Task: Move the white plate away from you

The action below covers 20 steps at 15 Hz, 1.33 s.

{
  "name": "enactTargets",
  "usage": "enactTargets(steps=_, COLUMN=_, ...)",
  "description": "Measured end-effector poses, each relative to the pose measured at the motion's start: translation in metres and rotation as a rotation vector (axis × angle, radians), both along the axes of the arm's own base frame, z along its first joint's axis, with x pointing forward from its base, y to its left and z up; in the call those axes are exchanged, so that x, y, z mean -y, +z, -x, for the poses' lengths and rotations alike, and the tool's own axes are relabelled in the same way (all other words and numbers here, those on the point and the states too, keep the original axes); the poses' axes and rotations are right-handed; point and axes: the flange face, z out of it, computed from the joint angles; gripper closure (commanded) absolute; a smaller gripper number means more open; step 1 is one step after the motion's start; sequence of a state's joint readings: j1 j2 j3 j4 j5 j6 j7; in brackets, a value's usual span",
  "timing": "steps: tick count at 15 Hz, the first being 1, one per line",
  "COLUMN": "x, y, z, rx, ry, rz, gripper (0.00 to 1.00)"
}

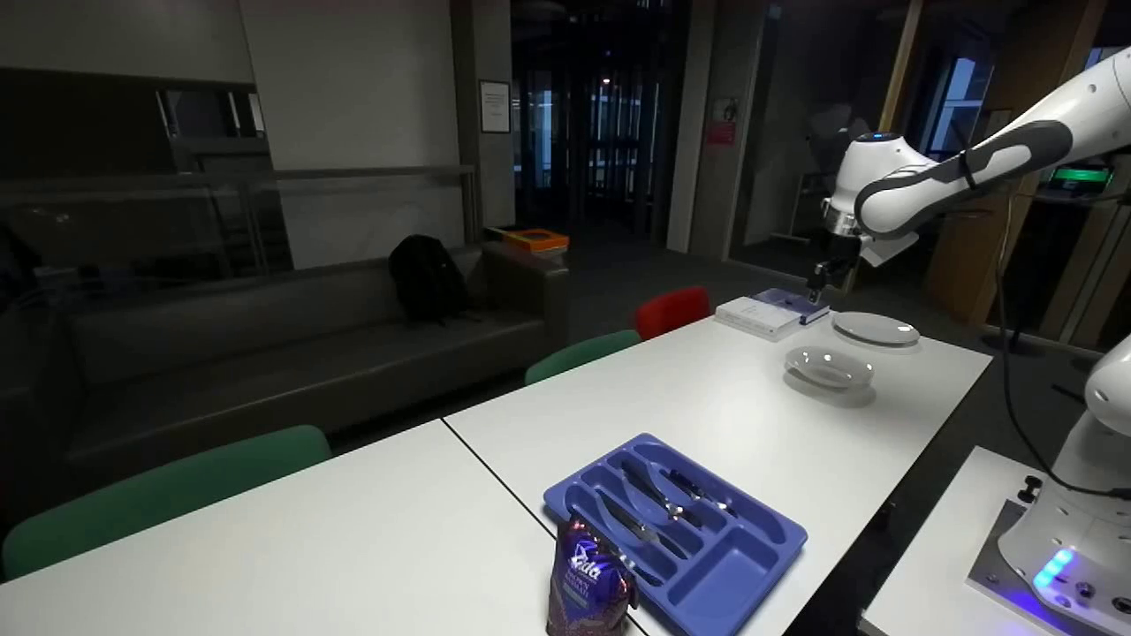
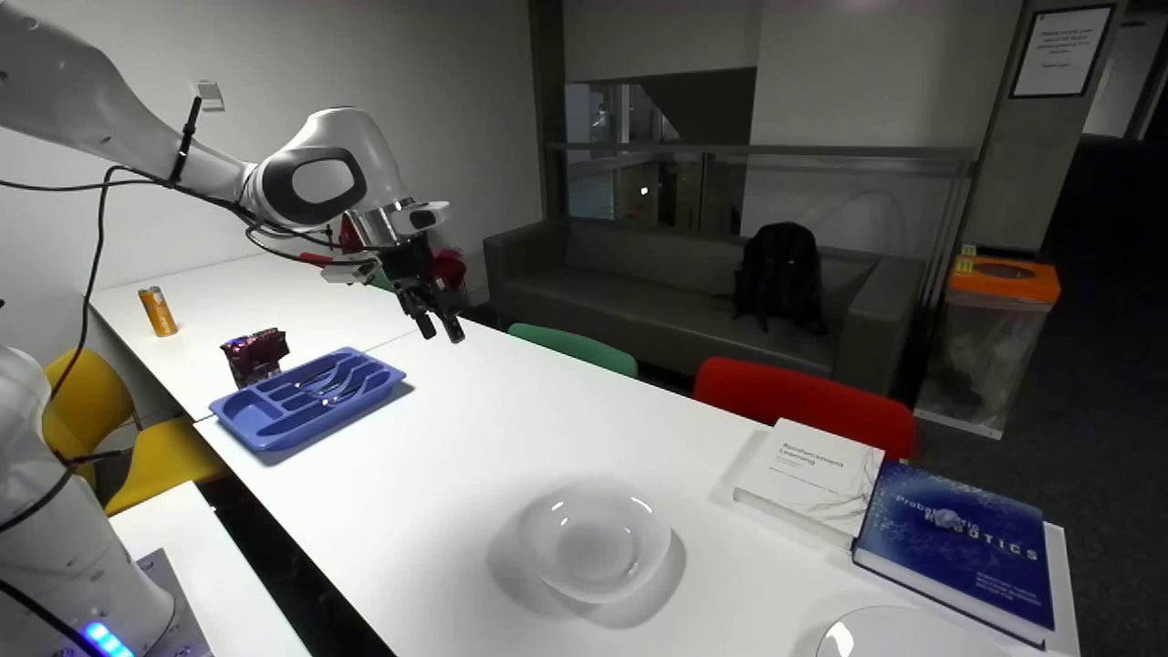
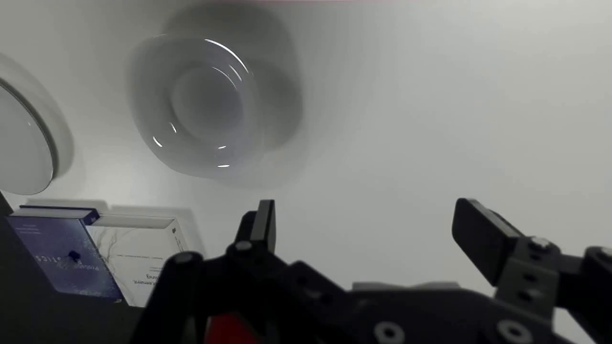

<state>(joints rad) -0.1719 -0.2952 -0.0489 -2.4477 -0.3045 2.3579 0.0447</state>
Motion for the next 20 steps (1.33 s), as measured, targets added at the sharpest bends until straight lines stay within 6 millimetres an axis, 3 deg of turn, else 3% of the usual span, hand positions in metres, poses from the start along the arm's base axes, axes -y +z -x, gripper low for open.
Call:
enactTargets(steps=10, x=0.000, y=0.000, z=0.000, rx=0.002, ry=-0.010, rz=0.004, gripper=0.00)
enactTargets(steps=16, x=0.003, y=0.001, z=0.000, rx=0.089, ry=-0.224, rz=0.191, gripper=0.00)
enactTargets(steps=20, x=0.008, y=-0.015, z=0.002, rx=0.062, ry=-0.297, rz=0.289, gripper=0.00)
